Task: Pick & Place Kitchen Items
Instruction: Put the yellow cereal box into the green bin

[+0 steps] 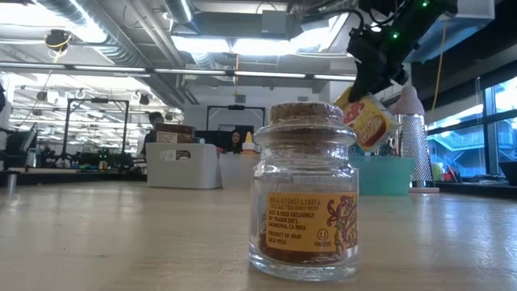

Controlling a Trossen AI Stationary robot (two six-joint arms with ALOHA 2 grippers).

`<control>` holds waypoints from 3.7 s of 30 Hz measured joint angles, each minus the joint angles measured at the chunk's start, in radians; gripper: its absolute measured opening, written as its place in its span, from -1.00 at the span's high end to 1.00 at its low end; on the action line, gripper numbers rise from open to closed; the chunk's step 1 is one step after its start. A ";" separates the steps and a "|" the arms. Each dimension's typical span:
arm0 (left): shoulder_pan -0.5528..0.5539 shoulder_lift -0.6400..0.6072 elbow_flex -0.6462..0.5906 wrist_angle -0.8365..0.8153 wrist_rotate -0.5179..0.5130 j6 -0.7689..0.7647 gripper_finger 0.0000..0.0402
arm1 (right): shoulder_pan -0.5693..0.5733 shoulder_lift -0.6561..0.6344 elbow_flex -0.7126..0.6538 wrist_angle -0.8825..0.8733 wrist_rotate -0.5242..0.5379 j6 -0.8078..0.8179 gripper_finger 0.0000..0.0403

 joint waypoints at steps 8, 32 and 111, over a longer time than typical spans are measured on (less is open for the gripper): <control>0.000 0.000 0.000 0.000 0.011 0.001 -0.31 | -0.044 0.000 0.000 0.009 -0.058 -0.063 0.47; 0.000 0.000 0.000 0.000 0.072 -0.053 -0.31 | -0.128 0.126 0.002 0.069 -0.193 -0.184 0.47; 0.092 0.000 0.000 0.000 0.113 -0.025 -0.31 | -0.134 -0.635 -0.591 0.641 -0.269 0.006 0.47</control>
